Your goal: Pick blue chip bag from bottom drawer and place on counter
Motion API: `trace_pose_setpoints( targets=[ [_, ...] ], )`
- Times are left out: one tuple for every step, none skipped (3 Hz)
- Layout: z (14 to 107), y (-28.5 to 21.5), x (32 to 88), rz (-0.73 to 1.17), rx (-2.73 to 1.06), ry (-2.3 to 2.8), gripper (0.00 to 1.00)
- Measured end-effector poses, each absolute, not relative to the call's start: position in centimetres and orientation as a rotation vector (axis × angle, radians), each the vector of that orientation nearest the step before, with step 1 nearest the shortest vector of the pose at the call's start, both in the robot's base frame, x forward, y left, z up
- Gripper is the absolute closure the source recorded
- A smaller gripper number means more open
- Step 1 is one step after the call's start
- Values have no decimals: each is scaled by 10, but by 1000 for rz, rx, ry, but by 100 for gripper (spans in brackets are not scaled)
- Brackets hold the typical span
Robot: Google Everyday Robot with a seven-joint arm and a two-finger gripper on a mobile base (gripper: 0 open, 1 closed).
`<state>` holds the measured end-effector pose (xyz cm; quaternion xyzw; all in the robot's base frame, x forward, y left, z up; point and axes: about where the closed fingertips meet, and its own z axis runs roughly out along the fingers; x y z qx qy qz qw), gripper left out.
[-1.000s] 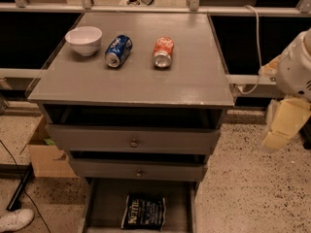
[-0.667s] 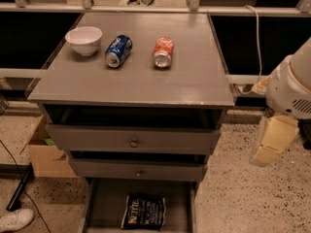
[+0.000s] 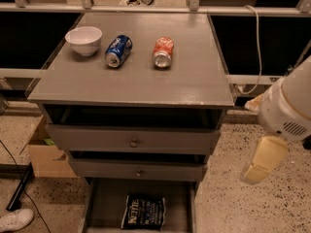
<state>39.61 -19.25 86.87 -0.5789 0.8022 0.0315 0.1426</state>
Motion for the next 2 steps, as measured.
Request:
trace_pose_setpoints(
  targets=[
    [825, -184, 384, 159, -1672, 2329, 0],
    [785, -173, 376, 219, -1701, 2339, 0]
  ],
)
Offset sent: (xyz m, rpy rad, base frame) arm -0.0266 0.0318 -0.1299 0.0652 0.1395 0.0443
